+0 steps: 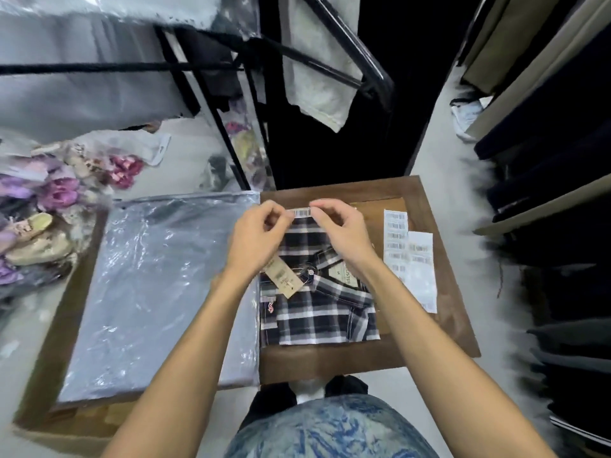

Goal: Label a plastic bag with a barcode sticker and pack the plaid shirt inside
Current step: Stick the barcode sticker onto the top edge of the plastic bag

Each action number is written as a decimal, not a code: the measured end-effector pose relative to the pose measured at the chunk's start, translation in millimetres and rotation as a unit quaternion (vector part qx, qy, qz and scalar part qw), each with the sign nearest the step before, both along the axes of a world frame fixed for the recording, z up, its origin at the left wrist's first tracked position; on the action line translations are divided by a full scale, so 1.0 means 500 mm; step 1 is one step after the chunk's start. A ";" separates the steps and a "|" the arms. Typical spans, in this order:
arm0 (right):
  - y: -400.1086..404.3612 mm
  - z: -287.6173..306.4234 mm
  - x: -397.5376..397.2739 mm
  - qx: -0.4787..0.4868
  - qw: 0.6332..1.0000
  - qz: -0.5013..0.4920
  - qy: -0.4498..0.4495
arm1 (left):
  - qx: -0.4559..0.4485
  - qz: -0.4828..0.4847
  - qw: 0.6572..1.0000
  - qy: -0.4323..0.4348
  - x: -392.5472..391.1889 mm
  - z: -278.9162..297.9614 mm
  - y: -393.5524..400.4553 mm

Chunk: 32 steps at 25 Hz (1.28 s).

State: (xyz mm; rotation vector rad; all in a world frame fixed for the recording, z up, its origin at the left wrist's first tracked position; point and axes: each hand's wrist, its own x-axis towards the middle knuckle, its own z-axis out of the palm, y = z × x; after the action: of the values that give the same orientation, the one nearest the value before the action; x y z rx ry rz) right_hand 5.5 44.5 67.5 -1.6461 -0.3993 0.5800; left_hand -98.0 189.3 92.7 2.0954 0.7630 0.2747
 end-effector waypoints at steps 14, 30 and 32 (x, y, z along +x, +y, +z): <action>0.240 0.174 -0.097 0.056 0.995 0.037 -0.076 | 0.051 0.013 0.992 -0.114 -0.122 0.140 0.262; 0.343 -0.070 -0.010 -0.148 0.989 -0.012 -0.023 | -0.054 -0.031 0.998 0.030 -0.011 -0.146 0.375; 0.351 -0.104 0.005 -0.184 0.982 -0.022 -0.026 | -0.056 -0.023 0.997 0.054 0.004 -0.171 0.381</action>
State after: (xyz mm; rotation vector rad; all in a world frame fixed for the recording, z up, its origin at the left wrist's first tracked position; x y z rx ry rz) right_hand 7.8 220.2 15.7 -2.0231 -0.3047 0.6030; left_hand -96.1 379.7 7.1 2.0311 0.7747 0.0915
